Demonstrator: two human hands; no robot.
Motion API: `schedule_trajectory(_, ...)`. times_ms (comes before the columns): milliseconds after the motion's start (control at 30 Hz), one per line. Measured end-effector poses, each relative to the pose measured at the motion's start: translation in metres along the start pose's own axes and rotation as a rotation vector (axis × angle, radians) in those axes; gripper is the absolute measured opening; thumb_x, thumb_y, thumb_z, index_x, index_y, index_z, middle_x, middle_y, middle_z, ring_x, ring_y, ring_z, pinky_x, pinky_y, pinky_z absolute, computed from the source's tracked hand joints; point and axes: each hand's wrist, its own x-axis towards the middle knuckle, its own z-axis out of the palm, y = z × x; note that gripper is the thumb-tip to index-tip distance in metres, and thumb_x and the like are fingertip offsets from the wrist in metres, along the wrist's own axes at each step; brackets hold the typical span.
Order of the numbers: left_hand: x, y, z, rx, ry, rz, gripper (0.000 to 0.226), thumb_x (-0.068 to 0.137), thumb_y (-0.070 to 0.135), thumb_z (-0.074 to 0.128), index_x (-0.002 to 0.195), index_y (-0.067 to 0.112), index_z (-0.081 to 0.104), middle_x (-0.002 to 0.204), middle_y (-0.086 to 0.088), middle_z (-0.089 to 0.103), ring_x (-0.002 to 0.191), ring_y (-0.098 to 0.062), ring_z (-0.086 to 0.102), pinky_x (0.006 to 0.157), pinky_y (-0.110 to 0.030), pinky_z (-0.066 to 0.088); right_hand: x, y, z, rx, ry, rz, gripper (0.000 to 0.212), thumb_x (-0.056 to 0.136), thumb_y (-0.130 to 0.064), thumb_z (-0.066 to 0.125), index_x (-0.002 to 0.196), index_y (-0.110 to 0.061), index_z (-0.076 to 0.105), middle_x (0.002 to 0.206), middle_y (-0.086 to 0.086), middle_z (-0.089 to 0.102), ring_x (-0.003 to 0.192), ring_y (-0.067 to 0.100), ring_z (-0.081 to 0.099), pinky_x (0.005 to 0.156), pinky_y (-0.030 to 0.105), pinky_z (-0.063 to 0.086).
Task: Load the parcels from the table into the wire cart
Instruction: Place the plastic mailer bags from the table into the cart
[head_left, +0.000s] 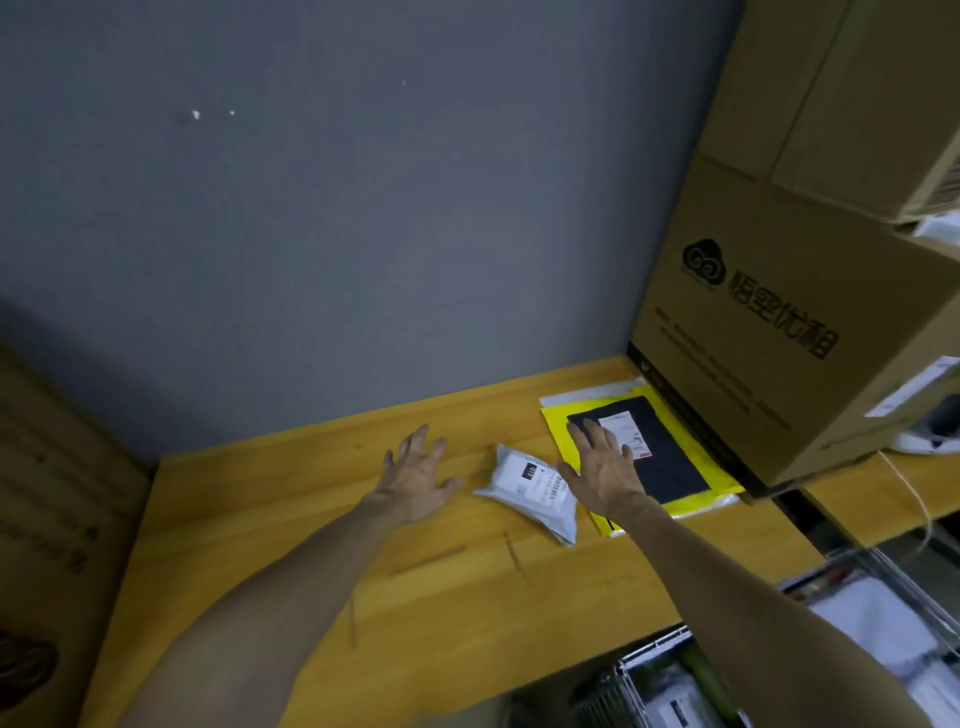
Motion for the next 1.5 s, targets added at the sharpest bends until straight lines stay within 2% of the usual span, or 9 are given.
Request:
schedule_trajectory(367,0.051,-0.023,0.002,0.019,0.0,-0.139,0.066,0.099,0.054,0.042,0.154,0.023,0.023,0.164,0.0,0.0,0.15,-0.023,0.003,0.12,-0.051,0.014,0.09,-0.002,0.033,0.022,-0.121,-0.163,0.066,0.101,-0.049,0.038,0.156,-0.021,0.015,0.164,0.004,0.01,0.149,0.025,0.012,0.117,0.055,0.018)
schedule_trajectory(667,0.083,-0.055,0.043,0.021,-0.138,-0.167,0.069,0.1,0.056,0.037,0.157,0.023,0.017,0.165,0.003,-0.006,0.152,-0.02,-0.004,0.121,-0.051,0.009,0.126,0.0,0.074,-0.026,-0.268,-0.279,0.071,0.099,-0.051,0.042,0.157,-0.027,0.009,0.164,-0.003,0.004,0.151,0.021,0.005,0.119,0.052,0.01)
schedule_trajectory(800,0.102,-0.065,0.054,0.03,-0.176,-0.152,0.07,0.1,0.057,0.038,0.157,0.023,0.017,0.165,0.001,-0.006,0.152,-0.021,-0.001,0.121,-0.049,0.013,0.135,0.0,0.097,-0.125,-0.333,-0.346,0.074,0.098,-0.06,0.029,0.158,-0.028,0.001,0.165,-0.002,-0.003,0.152,0.022,0.0,0.119,0.054,0.008)
schedule_trajectory(900,0.117,-0.074,0.066,0.012,-0.191,-0.163,0.069,0.1,0.057,0.038,0.157,0.023,0.018,0.165,0.0,-0.006,0.152,-0.022,0.001,0.121,-0.049,0.015,0.143,0.004,0.116,-0.158,-0.378,-0.369,0.085,0.085,-0.072,0.01,0.157,-0.029,-0.002,0.165,-0.001,-0.008,0.152,0.023,-0.001,0.118,0.057,0.009)
schedule_trajectory(1033,0.132,-0.086,0.081,0.016,-0.218,-0.16,0.066,0.1,0.056,0.039,0.156,0.025,0.022,0.165,0.002,-0.004,0.152,-0.022,0.001,0.12,-0.049,0.014,0.152,0.013,0.142,-0.212,-0.436,-0.404,0.082,0.094,-0.064,0.039,0.156,-0.034,-0.005,0.164,-0.003,-0.017,0.152,0.024,-0.009,0.116,0.062,0.008)
schedule_trajectory(1133,0.137,-0.091,0.093,-0.003,-0.245,-0.16,0.063,0.1,0.054,0.041,0.155,0.027,0.025,0.165,0.003,-0.002,0.151,-0.021,0.001,0.121,-0.049,0.013,0.155,0.018,0.154,-0.239,-0.462,-0.448,0.086,0.092,-0.06,0.044,0.156,-0.034,-0.007,0.163,-0.002,-0.019,0.151,0.027,-0.009,0.114,0.063,0.013)
schedule_trajectory(1233,0.14,-0.094,0.103,-0.008,-0.274,-0.161,0.064,0.1,0.054,0.041,0.155,0.026,0.023,0.164,0.002,-0.003,0.151,-0.021,0.002,0.121,-0.05,0.014,0.155,0.025,0.165,-0.217,-0.449,-0.489,0.086,0.092,-0.056,0.048,0.156,-0.034,-0.004,0.163,0.0,-0.017,0.152,0.03,-0.001,0.11,0.06,0.026)
schedule_trajectory(1367,0.142,-0.092,0.107,-0.014,-0.294,-0.152,0.065,0.1,0.055,0.041,0.155,0.025,0.022,0.164,0.0,-0.002,0.151,-0.022,0.003,0.12,-0.05,0.015,0.149,0.026,0.174,-0.175,-0.396,-0.499,0.088,0.079,-0.05,0.069,0.153,-0.027,0.028,0.162,0.007,0.022,0.141,0.035,0.037,0.083,0.056,0.052)
schedule_trajectory(1500,0.14,-0.087,0.104,-0.001,-0.293,-0.142,0.066,0.1,0.055,0.04,0.156,0.025,0.021,0.164,0.0,-0.003,0.151,-0.022,0.002,0.12,-0.049,0.014,0.14,0.015,0.18,-0.117,-0.299,-0.457,0.088,0.072,-0.048,0.078,0.146,-0.023,0.037,0.157,0.006,0.029,0.136,0.037,0.043,0.075,0.055,0.056)
